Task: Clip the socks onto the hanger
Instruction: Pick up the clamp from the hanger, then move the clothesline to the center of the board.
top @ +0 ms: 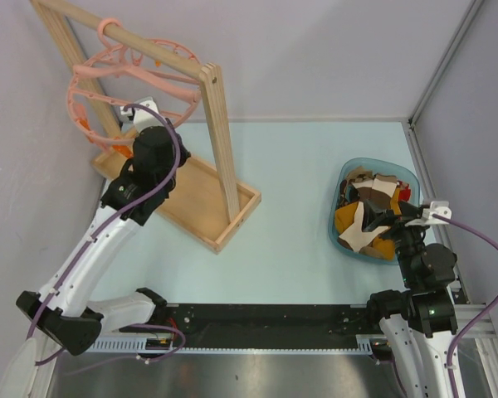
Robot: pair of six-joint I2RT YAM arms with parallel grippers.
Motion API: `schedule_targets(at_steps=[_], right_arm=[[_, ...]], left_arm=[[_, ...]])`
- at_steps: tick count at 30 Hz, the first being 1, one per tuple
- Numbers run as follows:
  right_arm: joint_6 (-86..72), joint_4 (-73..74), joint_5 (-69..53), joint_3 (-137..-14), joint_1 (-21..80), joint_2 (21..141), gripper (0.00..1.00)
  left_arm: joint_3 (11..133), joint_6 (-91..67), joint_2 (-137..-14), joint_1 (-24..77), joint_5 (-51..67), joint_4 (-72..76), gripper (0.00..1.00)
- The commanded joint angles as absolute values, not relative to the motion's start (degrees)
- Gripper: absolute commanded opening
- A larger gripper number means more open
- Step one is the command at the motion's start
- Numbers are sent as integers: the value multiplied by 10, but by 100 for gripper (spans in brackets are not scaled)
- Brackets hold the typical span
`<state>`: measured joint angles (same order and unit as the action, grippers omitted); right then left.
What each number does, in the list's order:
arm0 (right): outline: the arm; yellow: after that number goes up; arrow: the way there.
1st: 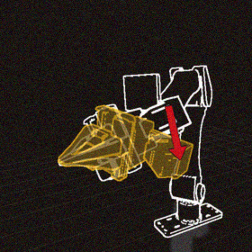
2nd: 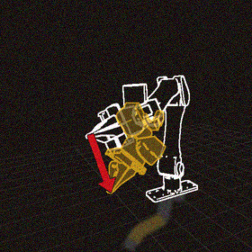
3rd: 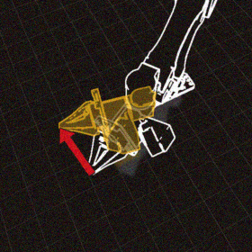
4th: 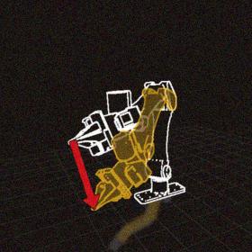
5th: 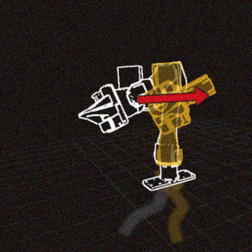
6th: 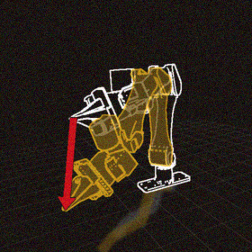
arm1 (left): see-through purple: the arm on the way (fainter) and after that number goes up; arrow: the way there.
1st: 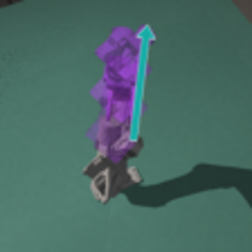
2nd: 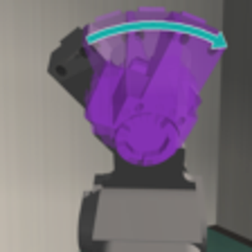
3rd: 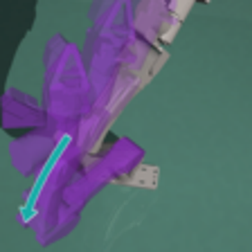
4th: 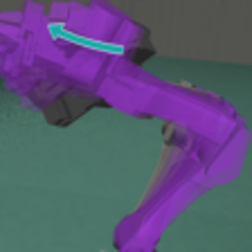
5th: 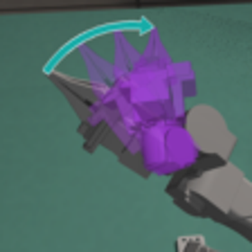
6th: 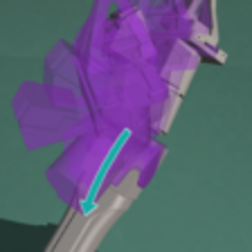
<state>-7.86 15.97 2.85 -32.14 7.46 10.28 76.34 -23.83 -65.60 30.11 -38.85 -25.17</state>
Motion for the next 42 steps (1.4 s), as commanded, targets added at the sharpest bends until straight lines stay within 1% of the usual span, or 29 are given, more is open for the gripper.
schedule_targets(at_steps=[1, 5, 10, 13, 17, 23, 28, 31, 37, 40, 42], right_arm=[[-77, 143, -17, -333, 79, 118, 100], [-110, 154, -27, -343, 87, 155, 99], [-150, 218, -15, -377, 88, 240, 100], [-157, 230, -20, -398, 86, 266, 100], [-168, 246, 25, -421, 69, 294, 100], [-171, 242, 47, -424, 6, 347, 100], [-189, 233, 55, -431, 4, 413, 100], [-199, 236, 63, -458, 4, 457, 100], [-185, 272, 158, -532, 4, 568, 99], [-175, 261, 180, -546, 4, 597, 100], [-166, 244, 162, -547, 4, 599, 99]], left_arm=[[809, -201, -641, 295, -291, -306, 9], [841, -185, -649, 288, -230, -358, 8], [865, -174, -662, 286, -179, -402, 4], [871, -171, -662, 283, -174, -414, 3], [867, -166, -657, 282, -179, -417, 2], [850, -163, -644, 283, -176, -407, 1], [830, -156, -635, 282, -168, -393, 0], [826, -150, -629, 281, -157, -389, 0], [803, -134, -609, 279, -141, -372, 0], [785, -131, -603, 274, -137, -360, 0], [778, -128, -600, 273, -125, -355, 0]])
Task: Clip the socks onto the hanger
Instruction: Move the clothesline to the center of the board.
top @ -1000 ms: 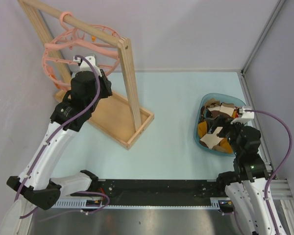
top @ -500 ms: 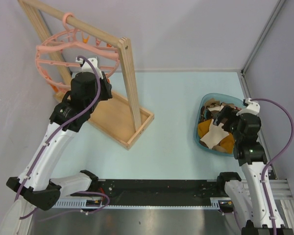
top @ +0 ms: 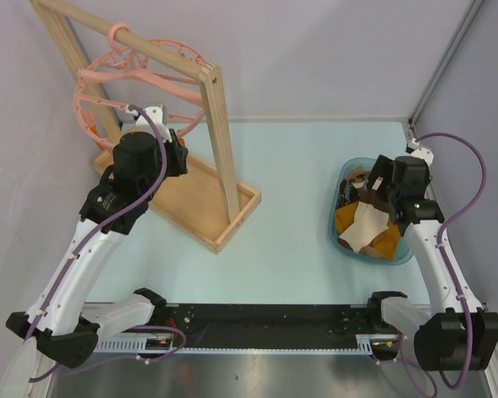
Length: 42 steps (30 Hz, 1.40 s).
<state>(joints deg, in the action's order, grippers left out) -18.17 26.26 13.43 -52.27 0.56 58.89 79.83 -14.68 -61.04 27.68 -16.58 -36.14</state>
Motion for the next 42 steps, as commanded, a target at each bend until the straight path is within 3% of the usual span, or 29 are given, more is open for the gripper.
schedule_targets(at_steps=[1, 6, 12, 17, 20, 26, 35, 42], right_arm=[[-162, 238, 143, -547, 5, 599, 99], [-120, 188, -19, -546, 48, 561, 97], [-129, 92, -95, -535, 223, 526, 97], [-101, -57, 66, -526, 454, 584, 100], [-61, -158, 149, -526, 520, 652, 100], [-51, -308, 162, -533, 537, 758, 100], [-49, -379, 130, -565, 570, 851, 100], [-50, -411, 180, -572, 575, 889, 100]], left_arm=[[770, -125, -595, 272, -120, -348, 0], [746, -122, -578, 267, -62, -316, 0], [730, -124, -554, 266, -25, -293, 0], [723, -126, -547, 266, -33, -293, 0], [726, -127, -548, 266, -33, -297, 0], [733, -127, -549, 266, -31, -302, 0], [733, -113, -550, 265, -45, -314, 0], [724, -107, -543, 265, -52, -312, 0]])
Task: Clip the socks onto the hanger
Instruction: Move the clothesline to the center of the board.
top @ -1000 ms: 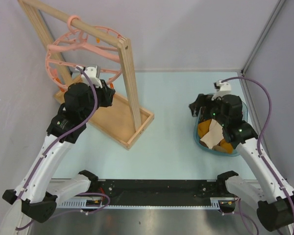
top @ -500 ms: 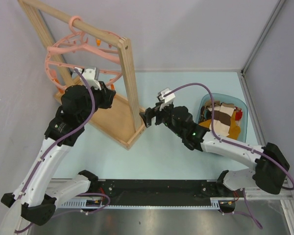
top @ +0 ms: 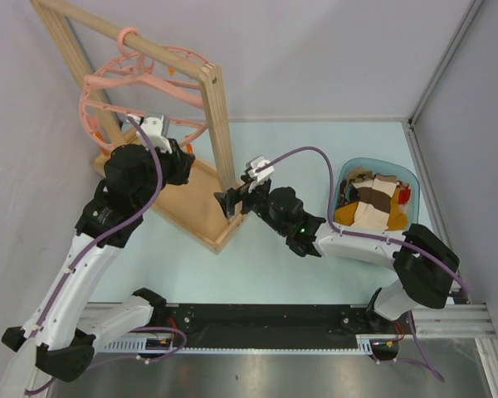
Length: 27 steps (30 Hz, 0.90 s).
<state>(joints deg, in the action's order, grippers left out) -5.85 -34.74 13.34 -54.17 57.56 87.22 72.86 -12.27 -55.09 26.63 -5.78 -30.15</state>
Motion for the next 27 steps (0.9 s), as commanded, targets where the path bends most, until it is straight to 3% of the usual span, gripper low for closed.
schedule_targets(at_steps=[1, 17, 23, 27], right_arm=[[-50, -414, 195, -574, 574, 893, 100], [-95, -352, 200, -579, 455, 875, 100], [-127, -324, 139, -579, 406, 853, 99], [-127, -264, 19, -580, 406, 802, 98]], left_arm=[[725, -106, -543, 265, -52, -312, 1], [713, -97, -522, 265, 18, -292, 5], [701, -105, -526, 265, 50, -257, 5], [693, -113, -537, 265, 88, -232, 5]])
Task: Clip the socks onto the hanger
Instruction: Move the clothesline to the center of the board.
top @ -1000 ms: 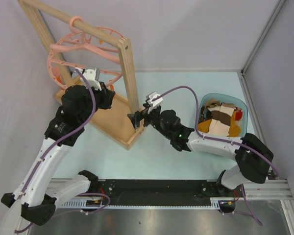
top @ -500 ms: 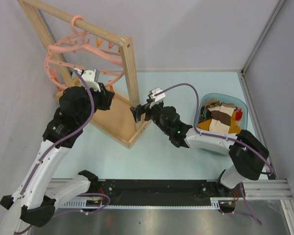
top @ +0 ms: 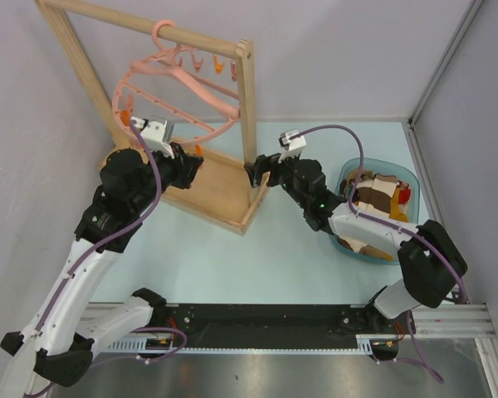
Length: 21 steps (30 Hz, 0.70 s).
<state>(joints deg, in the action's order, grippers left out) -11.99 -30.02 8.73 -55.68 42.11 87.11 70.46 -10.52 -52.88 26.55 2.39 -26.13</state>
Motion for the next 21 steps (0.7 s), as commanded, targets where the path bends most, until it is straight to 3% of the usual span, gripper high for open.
schedule_targets(at_steps=[1, 9, 15, 21], right_arm=[[-127, -257, 2, -579, 409, 793, 98], [-164, -299, -182, -579, 439, 752, 92], [-201, -379, -221, -584, 445, 794, 83], [-216, -413, -255, -615, 453, 833, 80]], left_arm=[[692, -116, -537, 265, 94, -221, 5], [672, -140, -546, 265, 141, -175, 4], [663, -149, -545, 265, 180, -138, 4], [642, -156, -548, 265, 207, -107, 4]])
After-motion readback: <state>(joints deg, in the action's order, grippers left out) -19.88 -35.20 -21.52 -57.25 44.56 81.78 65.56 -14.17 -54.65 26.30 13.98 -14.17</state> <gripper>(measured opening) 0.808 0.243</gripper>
